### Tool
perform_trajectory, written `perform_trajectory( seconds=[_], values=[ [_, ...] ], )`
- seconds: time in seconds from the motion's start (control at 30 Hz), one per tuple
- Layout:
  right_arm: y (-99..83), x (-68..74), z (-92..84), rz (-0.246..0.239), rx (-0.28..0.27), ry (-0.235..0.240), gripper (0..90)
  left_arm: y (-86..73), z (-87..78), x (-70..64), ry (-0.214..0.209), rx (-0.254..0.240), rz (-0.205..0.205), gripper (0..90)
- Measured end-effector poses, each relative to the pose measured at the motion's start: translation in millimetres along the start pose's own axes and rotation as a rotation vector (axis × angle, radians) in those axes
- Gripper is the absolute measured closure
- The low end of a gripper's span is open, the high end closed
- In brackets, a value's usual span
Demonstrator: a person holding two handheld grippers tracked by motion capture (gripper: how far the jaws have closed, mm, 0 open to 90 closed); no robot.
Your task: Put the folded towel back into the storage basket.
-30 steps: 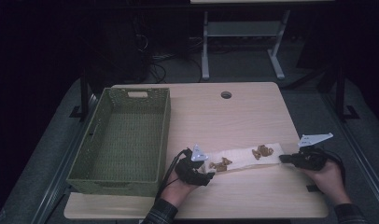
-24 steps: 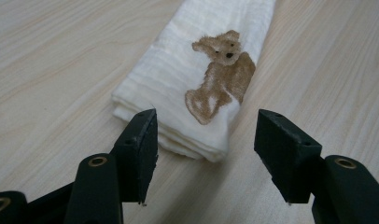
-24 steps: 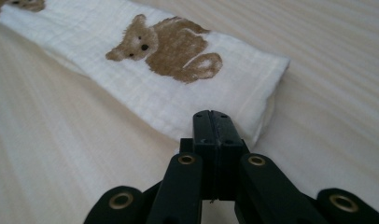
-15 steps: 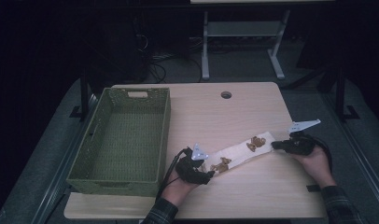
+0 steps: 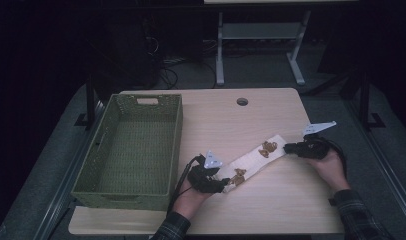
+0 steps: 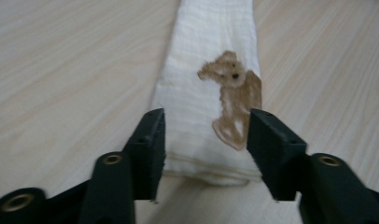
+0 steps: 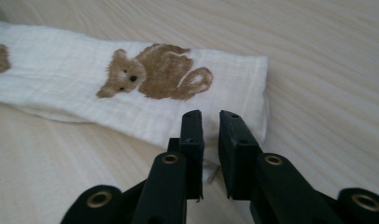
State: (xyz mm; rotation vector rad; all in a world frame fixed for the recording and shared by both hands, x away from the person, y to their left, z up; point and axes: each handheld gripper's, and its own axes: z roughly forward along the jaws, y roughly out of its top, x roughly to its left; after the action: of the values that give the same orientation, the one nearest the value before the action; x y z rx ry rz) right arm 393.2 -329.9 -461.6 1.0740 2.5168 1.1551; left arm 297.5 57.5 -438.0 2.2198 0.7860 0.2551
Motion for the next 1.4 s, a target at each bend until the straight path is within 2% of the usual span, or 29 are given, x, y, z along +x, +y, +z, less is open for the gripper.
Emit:
perform_trajectory(
  seconds=[0.13, 0.27, 0.37, 0.43, 0.57, 0.83, 1.1, 1.4],
  values=[
    [-4.8, 2.8, -11.7, 0.003, -0.026, 0.008, 63.8, 9.7, 5.2, 9.1, -0.006, -0.004, -0.006, 70.7],
    [-10.3, 4.3, -14.7, 0.013, -0.021, 0.015, 52.6, 16.0, 13.2, 17.6, -0.005, 0.008, -0.003, 89.0],
    [-10.8, 2.8, -14.9, 0.021, -0.023, 0.02, 45.8, 18.3, 25.5, 24.5, 0.025, 0.041, 0.001, 89.8],
    [-10.3, 2.2, -14.2, 0.022, -0.026, 0.015, 40.3, 17.5, 31.7, 28.8, 0.027, 0.056, -0.002, 89.7],
    [-9.5, 4.6, -12.3, 0.006, -0.02, -0.009, 32.4, 13.5, 37.2, 31.6, 0.008, 0.082, -0.009, 89.7],
    [-8.9, 6.4, -11.0, -0.007, -0.031, -0.018, 30.5, 10.3, 38.7, 28.4, -0.043, 0.108, -0.004, 89.7],
    [-7.2, 8.9, -11.2, -0.018, -0.041, -0.032, 28.6, 6.2, 36.3, 17.3, -0.104, 0.108, 0.009, 89.7],
    [-7.3, 10.8, -8.5, -0.016, -0.034, -0.053, 27.7, 7.9, 39.8, -6.6, -0.186, 0.122, 0.097, 89.7]
  ],
)
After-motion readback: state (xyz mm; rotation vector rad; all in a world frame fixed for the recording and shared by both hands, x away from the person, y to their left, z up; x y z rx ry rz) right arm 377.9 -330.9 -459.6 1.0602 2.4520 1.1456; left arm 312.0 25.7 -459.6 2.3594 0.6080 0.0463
